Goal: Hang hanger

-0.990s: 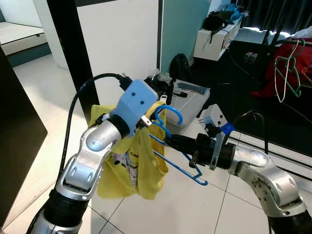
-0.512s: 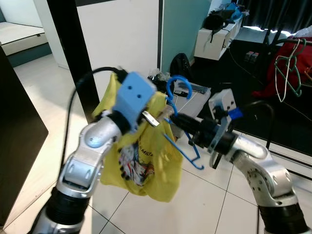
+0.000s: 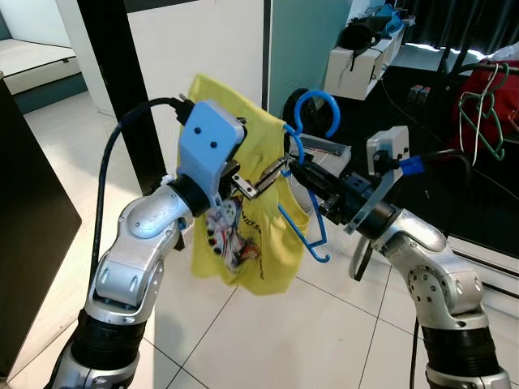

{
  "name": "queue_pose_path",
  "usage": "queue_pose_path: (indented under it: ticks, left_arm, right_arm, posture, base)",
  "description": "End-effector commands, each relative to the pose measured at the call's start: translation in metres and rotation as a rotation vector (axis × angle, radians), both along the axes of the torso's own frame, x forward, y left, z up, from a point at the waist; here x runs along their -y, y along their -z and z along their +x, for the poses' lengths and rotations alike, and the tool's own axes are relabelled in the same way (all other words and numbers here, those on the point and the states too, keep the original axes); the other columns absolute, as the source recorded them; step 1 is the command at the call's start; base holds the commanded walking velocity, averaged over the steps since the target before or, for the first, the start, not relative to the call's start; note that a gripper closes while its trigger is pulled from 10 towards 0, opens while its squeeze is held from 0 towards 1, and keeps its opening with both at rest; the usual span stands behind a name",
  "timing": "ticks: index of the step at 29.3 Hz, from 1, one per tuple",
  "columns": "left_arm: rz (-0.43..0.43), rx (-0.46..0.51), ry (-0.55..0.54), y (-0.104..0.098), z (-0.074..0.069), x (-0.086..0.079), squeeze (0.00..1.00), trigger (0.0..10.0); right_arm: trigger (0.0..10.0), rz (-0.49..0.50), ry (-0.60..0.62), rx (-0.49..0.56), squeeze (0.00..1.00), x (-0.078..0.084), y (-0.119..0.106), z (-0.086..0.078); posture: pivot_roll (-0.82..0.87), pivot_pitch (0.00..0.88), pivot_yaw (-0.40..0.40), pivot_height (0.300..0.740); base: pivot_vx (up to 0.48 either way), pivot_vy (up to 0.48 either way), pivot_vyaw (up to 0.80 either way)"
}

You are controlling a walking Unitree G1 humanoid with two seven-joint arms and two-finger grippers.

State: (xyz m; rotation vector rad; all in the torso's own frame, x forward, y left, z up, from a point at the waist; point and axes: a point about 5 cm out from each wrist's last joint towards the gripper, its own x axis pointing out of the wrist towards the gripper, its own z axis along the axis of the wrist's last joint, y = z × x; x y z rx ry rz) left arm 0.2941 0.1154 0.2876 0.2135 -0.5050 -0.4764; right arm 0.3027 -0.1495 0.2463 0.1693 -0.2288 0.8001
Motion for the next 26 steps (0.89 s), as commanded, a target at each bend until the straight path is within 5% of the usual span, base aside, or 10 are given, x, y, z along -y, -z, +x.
queue_pose_path:
  ticks: [1, 7, 11, 21, 22, 26]
  left_arm:
    - [-0.01, -0.054, -0.077, 0.013, 0.005, -0.012, 0.0, 10.0]
    - [0.006, -0.169, -0.257, 0.053, 0.014, -0.039, 0.0, 10.0]
    - [-0.067, -0.226, -0.312, 0.069, 0.014, -0.058, 0.0, 10.0]
    - [-0.115, -0.248, -0.27, 0.073, 0.011, -0.078, 0.0, 10.0]
    - [-0.192, -0.259, -0.237, 0.072, 0.009, -0.092, 0.0, 10.0]
    - [-0.253, -0.275, -0.193, 0.074, 0.007, -0.102, 0.0, 10.0]
  right_arm:
    - [10.0, 0.04, -0.032, 0.058, 0.0, 0.0, -0.017, -0.003]
    - [10.0, 0.014, -0.119, 0.065, 0.0, 0.002, -0.023, -0.011]
    - [10.0, 0.0, -0.19, 0.056, 0.0, 0.006, -0.026, -0.02]
    - [10.0, -0.006, -0.279, 0.057, 0.0, 0.013, -0.033, -0.033]
    - [10.0, -0.001, -0.296, 0.058, 0.0, 0.016, -0.036, -0.035]
    - [10.0, 0.004, -0.304, 0.06, 0.0, 0.019, -0.039, -0.036]
  posture:
    - [-0.05, 0.0, 0.032, 0.74]
    - [-0.05, 0.0, 0.027, 0.74]
    - [-0.05, 0.0, 0.027, 0.74]
    - [-0.06, 0.0, 0.026, 0.74]
    - [-0.06, 0.0, 0.026, 0.74]
    - [-0.06, 0.0, 0.026, 0.74]
  base:
    - [0.0, 0.0, 0.0]
    - [0.0, 0.0, 0.0]
    - [0.0, 0.0, 0.0]
    - [0.0, 0.0, 0.0]
    - [0.0, 0.0, 0.0]
    - [0.0, 0.0, 0.0]
